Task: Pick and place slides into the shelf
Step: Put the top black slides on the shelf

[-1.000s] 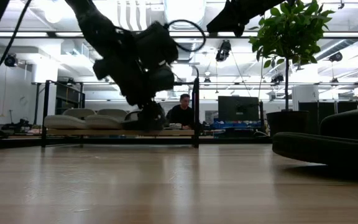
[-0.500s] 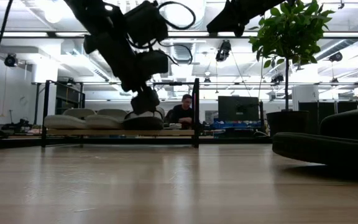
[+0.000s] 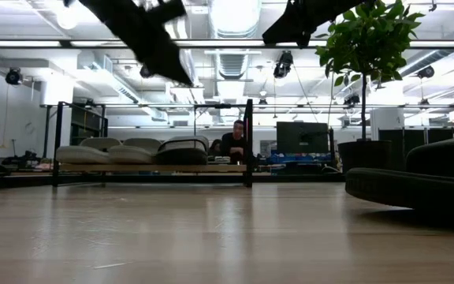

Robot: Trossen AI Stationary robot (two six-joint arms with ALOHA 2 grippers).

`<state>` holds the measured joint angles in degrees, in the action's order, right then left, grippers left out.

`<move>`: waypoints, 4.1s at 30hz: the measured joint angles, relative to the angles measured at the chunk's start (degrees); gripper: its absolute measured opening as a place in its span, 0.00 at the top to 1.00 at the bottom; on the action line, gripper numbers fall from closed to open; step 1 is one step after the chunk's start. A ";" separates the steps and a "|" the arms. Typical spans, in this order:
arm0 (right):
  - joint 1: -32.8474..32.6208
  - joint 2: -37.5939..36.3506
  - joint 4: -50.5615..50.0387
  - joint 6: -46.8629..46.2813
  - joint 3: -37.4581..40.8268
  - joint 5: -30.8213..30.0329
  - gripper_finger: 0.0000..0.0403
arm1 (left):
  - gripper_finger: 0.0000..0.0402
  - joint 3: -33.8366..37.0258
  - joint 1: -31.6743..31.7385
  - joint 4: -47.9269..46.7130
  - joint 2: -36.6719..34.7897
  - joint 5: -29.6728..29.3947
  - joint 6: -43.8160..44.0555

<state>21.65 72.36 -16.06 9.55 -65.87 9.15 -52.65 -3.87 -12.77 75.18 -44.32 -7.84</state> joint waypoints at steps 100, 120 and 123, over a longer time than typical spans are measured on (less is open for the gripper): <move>-12.87 51.65 14.18 38.42 -24.76 -37.25 0.68 | 0.94 28.15 -0.14 9.30 -62.27 12.55 8.53; -12.35 51.58 11.94 40.06 -23.69 -37.73 0.68 | 0.94 28.33 -0.12 9.33 -62.26 12.62 8.46; -12.37 51.54 12.31 40.21 -23.24 -38.48 0.68 | 0.94 28.33 -0.12 9.29 -62.26 12.62 8.46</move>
<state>9.28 123.90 -3.75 49.76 -89.11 -29.33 -24.32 -3.99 -3.48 12.93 -31.70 0.62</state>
